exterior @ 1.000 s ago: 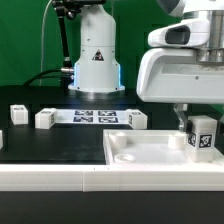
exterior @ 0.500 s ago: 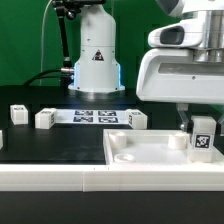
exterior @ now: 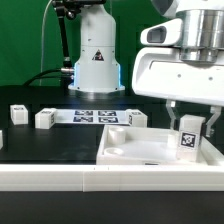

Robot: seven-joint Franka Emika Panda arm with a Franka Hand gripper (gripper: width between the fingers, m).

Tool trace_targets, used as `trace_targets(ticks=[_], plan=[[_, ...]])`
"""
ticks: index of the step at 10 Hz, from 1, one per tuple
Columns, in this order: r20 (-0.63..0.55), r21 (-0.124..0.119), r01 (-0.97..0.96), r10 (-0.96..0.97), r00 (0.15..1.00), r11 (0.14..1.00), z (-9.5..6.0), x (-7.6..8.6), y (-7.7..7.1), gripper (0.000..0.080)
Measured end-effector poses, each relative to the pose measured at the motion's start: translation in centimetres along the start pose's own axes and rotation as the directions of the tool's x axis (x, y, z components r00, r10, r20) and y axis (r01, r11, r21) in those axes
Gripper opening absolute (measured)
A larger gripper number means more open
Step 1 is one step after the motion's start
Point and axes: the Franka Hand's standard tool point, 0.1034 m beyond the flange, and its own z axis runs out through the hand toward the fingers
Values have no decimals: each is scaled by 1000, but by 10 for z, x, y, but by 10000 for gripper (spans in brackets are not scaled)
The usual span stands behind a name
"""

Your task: Assemble one leg

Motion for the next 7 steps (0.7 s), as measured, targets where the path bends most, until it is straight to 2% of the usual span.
trace_targets(ticks=[1, 3, 5, 6, 7], plan=[[-18, -16, -119, 119, 993, 993, 0, 3, 8, 317], [-25, -26, -163, 163, 986, 986, 0, 6, 13, 320], [-25, -26, -158, 157, 987, 987, 0, 7, 13, 565], [-26, -26, -158, 158, 987, 987, 0, 7, 13, 565], [-26, -26, -158, 158, 987, 987, 0, 7, 13, 633]])
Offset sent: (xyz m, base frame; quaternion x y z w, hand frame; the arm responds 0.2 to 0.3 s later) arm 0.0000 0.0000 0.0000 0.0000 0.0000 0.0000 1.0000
